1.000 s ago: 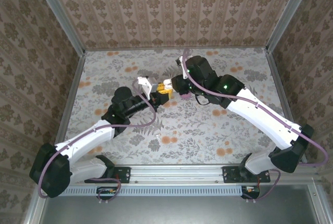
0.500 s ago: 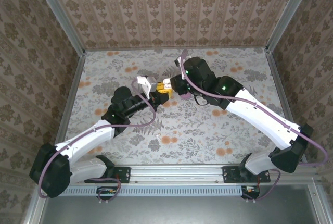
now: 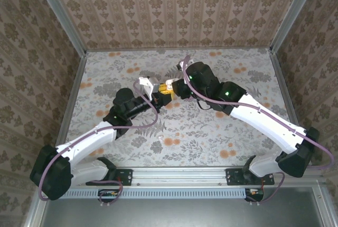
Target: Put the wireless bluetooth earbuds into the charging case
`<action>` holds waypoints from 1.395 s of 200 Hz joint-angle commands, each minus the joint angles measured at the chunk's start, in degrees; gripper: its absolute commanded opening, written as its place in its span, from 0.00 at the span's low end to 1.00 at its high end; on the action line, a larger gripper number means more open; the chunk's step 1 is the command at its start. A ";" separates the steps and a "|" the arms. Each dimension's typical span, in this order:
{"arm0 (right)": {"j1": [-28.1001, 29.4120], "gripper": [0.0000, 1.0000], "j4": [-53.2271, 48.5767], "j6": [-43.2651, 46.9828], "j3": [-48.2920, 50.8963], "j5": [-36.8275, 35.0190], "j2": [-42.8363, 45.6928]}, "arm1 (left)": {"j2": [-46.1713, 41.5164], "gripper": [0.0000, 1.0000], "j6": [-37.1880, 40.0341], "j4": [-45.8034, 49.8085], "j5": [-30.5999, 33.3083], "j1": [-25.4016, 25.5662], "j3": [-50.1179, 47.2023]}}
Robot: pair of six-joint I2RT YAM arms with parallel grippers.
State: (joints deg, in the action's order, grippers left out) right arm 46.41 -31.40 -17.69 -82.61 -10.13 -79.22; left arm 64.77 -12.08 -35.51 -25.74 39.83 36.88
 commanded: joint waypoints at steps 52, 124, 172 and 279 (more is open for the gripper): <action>0.26 0.43 0.24 0.43 2.65 3.86 3.09 | -1.05 0.23 -0.49 -4.31 0.35 0.07 1.46; -3.29 0.55 1.21 -6.63 2.98 14.60 4.88 | -1.31 0.23 -0.67 -4.56 0.20 0.22 1.35; -7.70 0.64 5.84 -13.32 4.85 24.33 6.37 | -1.56 0.23 -0.54 -4.18 -0.11 0.16 1.44; -11.65 0.42 5.38 -18.12 7.13 21.91 7.32 | -1.49 0.22 1.22 -5.63 -0.28 0.40 0.98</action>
State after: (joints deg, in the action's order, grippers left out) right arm 35.07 -25.85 -34.37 -76.51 12.32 -72.05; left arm 64.77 -12.01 -37.28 -25.71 39.83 36.88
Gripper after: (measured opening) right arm 0.433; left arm 0.226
